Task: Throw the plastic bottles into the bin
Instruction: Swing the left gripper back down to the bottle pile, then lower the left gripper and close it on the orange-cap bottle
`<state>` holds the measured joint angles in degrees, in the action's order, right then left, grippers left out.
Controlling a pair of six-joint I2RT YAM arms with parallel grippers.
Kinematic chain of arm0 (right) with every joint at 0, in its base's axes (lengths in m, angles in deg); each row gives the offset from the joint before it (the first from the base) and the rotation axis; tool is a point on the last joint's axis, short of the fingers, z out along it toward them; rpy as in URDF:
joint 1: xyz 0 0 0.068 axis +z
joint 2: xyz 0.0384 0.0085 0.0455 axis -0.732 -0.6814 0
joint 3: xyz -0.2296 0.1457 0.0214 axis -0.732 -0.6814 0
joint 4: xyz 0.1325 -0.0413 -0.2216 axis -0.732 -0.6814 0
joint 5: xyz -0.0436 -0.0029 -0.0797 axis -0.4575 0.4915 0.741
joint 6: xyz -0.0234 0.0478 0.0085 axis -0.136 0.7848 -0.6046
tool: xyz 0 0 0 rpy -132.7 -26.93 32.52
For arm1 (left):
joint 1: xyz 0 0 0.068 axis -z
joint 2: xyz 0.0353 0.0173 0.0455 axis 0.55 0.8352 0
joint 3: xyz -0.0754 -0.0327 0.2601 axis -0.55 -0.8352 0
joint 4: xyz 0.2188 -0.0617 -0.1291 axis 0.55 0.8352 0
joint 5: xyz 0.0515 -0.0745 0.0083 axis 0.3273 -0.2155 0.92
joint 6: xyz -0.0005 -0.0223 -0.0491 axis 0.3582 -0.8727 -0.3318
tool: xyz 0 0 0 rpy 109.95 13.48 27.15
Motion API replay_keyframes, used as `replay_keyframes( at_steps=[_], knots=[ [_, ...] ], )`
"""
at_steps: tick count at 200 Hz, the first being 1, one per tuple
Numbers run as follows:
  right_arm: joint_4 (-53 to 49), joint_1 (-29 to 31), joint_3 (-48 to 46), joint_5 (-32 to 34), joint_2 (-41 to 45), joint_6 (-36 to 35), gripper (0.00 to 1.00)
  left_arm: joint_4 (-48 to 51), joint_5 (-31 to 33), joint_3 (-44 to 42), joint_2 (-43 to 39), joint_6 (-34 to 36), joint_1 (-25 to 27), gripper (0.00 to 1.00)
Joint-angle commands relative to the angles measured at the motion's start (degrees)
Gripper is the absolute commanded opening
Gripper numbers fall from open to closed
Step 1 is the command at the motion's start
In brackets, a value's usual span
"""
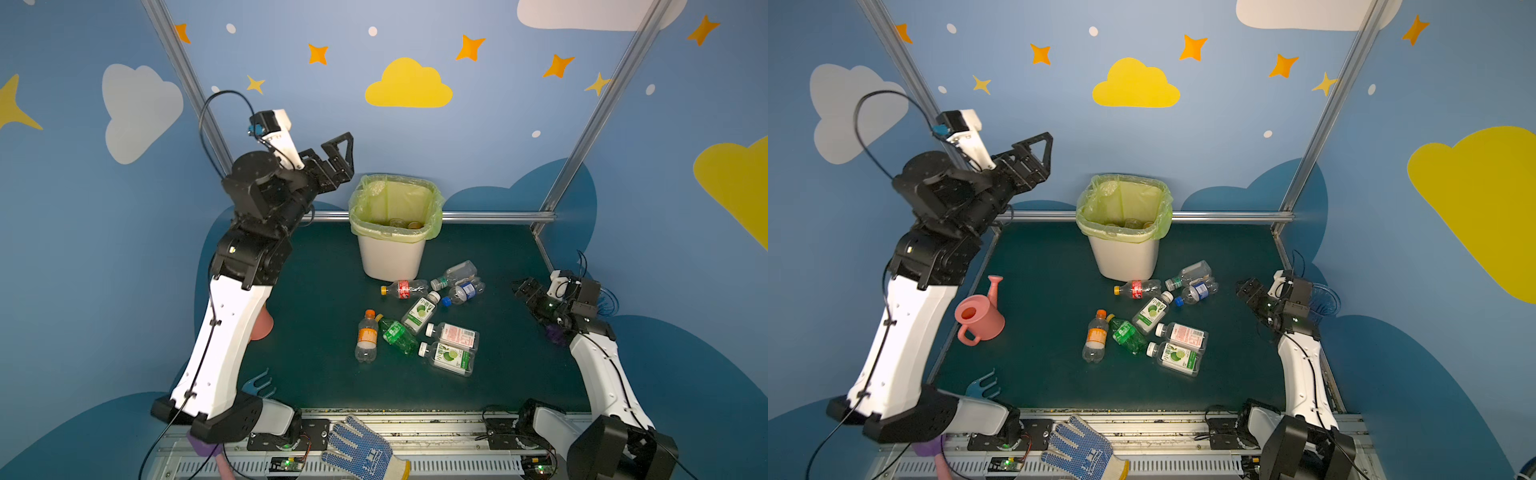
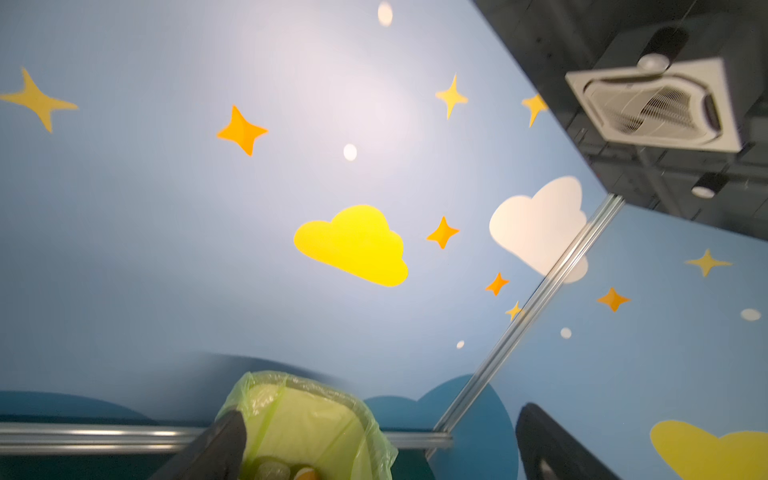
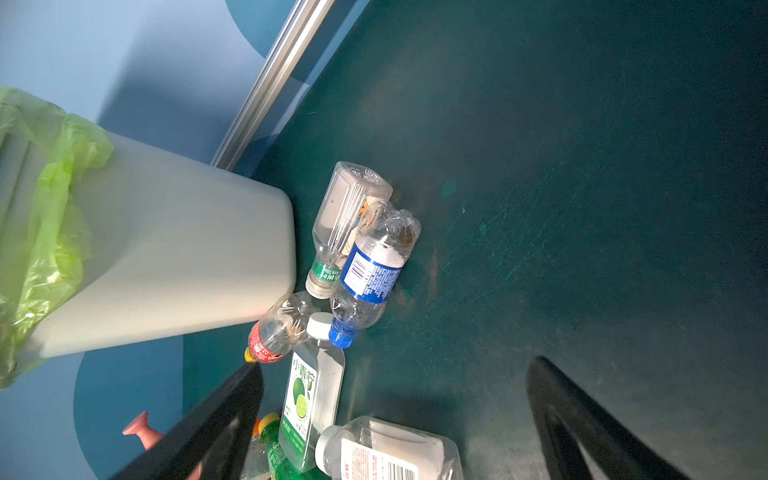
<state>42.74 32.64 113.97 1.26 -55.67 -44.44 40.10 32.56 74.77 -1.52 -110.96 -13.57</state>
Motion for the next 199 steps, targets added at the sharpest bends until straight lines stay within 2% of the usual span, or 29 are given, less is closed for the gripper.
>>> replay_keyframes(
  at_steps=[1, 31, 65, 96, 118, 140, 169, 199],
  knots=[
    [-0.48, 0.31, 0.21, -0.56, -0.8, 0.08, 0.98, 0.12, 2.89, -11.93, 1.16, 0.93, -0.13, 1.0],
    [-0.36, 0.35, 0.24, -1.02, -2.06, 0.28, 0.98, 2.46, 5.46, -23.22, -4.32, -0.77, -0.07, 1.0],
    [0.67, 0.39, -0.66, -0.87, -2.98, 0.71, 0.98, 11.32, 9.98, -32.46, -9.31, -2.67, 1.24, 1.0],
    [1.39, 0.38, -1.12, -1.12, -4.08, 0.97, 0.98, 17.93, 16.28, -41.69, -12.82, -5.63, 6.35, 1.0],
    [1.75, 0.43, -1.27, -1.31, -4.68, 0.9, 0.98, 21.24, 20.15, -47.7, -13.96, -10.23, 11.4, 1.0],
    [2.0, 0.43, -1.29, -1.35, -4.99, 0.89, 0.98, 24.24, 23.38, -51.77, -12.63, -14.51, 17.66, 1.0],
    [1.85, 0.31, -1.08, -1.35, -5.28, 0.45, 0.98, 29.65, 25.99, -52.53, -7.3, -19.05, 25.31, 1.0],
    [1.69, 0.4, -1.36, -1.06, -4.99, 0.36, 0.98, 31.91, 21.09, -52.99, -2.37, -20.94, 27.17, 0.99]
  ],
)
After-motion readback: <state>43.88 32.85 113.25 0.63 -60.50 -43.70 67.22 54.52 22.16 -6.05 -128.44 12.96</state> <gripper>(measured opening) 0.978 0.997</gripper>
